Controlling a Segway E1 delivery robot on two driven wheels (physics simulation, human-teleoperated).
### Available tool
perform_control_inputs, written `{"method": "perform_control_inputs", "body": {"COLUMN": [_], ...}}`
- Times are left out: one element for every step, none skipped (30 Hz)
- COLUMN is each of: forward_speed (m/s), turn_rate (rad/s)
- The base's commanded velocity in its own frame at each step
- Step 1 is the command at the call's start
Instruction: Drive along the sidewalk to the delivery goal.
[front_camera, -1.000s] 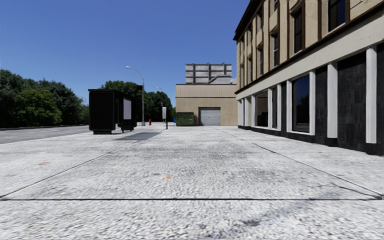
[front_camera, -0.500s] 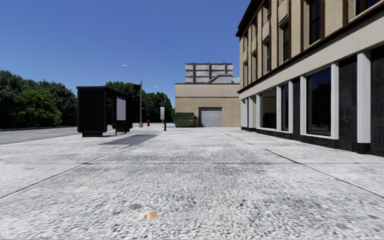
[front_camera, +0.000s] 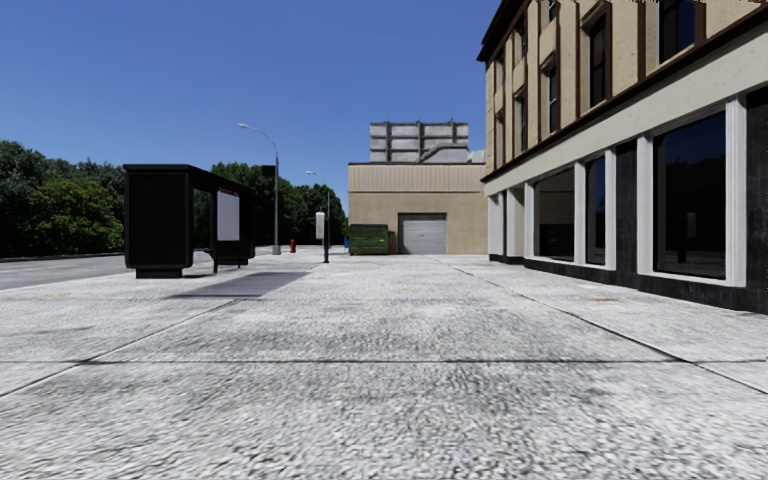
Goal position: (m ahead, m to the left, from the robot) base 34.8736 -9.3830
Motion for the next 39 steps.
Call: {"method": "perform_control_inputs", "body": {"forward_speed": [2.0,2.0,2.0,2.0,2.0,2.0,2.0,2.0,2.0,2.0,2.0,2.0,2.0,2.0,2.0,2.0,2.0,2.0,2.0,2.0,2.0,2.0,2.0,2.0,2.0,2.0,2.0,2.0,2.0,2.0,2.0,2.0,2.0,2.0,2.0,2.0,2.0,2.0,2.0], "turn_rate": [0.0,0.0,0.0,0.0,0.0,0.0,0.0,0.0,0.0,0.0,0.0,0.0,0.0,0.0,0.0,0.0,0.0,0.0,0.0,0.0,0.0,0.0,0.0,0.0,0.0,0.0,0.0,0.0,0.0,0.0,0.0,0.0,0.0,0.0,0.0,0.0,0.0,0.0,0.0]}}
